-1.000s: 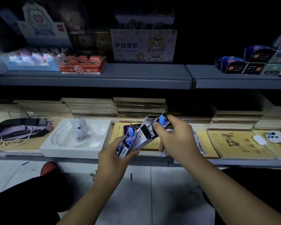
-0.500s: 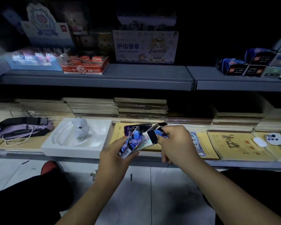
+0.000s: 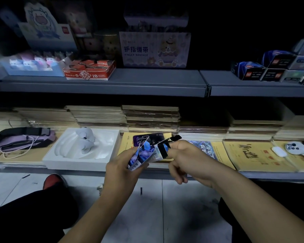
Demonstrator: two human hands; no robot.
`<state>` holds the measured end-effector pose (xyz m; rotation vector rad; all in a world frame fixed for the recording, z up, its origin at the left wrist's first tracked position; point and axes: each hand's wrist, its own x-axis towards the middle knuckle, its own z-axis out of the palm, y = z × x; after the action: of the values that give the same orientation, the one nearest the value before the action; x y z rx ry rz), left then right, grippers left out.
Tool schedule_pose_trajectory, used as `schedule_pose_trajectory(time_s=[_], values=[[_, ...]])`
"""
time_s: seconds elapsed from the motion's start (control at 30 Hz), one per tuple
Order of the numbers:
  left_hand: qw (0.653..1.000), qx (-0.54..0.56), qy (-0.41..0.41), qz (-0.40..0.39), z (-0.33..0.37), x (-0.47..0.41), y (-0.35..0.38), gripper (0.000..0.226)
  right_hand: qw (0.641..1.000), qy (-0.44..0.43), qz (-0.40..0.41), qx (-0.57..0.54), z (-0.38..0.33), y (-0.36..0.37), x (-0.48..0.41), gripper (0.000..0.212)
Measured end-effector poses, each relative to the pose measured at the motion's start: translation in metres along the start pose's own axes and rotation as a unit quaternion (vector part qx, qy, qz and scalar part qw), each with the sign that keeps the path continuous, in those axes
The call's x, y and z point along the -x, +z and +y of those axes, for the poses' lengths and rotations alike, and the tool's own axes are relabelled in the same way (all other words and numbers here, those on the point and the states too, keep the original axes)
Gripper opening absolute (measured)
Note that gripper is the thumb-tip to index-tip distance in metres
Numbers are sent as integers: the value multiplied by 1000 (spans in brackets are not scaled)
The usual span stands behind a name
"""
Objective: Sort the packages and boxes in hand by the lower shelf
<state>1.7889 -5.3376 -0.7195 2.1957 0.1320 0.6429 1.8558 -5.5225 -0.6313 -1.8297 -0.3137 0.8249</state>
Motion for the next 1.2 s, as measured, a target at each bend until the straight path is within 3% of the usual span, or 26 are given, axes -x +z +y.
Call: schedule_pose_trajectory(time_s=[0.17, 0.3, 0.37, 0.47, 0.6, 0.8, 1.2], values=[[999, -28, 33, -22, -4, 2, 0, 42, 999, 34, -23, 2, 6, 1, -2, 43], [997, -54, 29, -54, -5, -1, -3, 45, 998, 39, -34, -27, 2, 1, 0, 16], [995, -53, 28, -75, -7, -1, -1, 44, 998, 39, -37, -28, 1, 1, 0, 18], [995, -59, 25, -82, -7, -2, 1, 43, 999, 17, 34, 36, 4, -1, -7, 27], [995, -66, 17, -76, -7, -6, -2, 46, 988, -9, 134, 76, 8, -3, -10, 19], [995, -62, 18, -70, -7, -4, -3, 48, 994, 3, 99, -38, 5, 1, -3, 39], [997, -48, 32, -48, -2, -2, -4, 45, 999, 26, 30, -28, 1, 4, -2, 41]])
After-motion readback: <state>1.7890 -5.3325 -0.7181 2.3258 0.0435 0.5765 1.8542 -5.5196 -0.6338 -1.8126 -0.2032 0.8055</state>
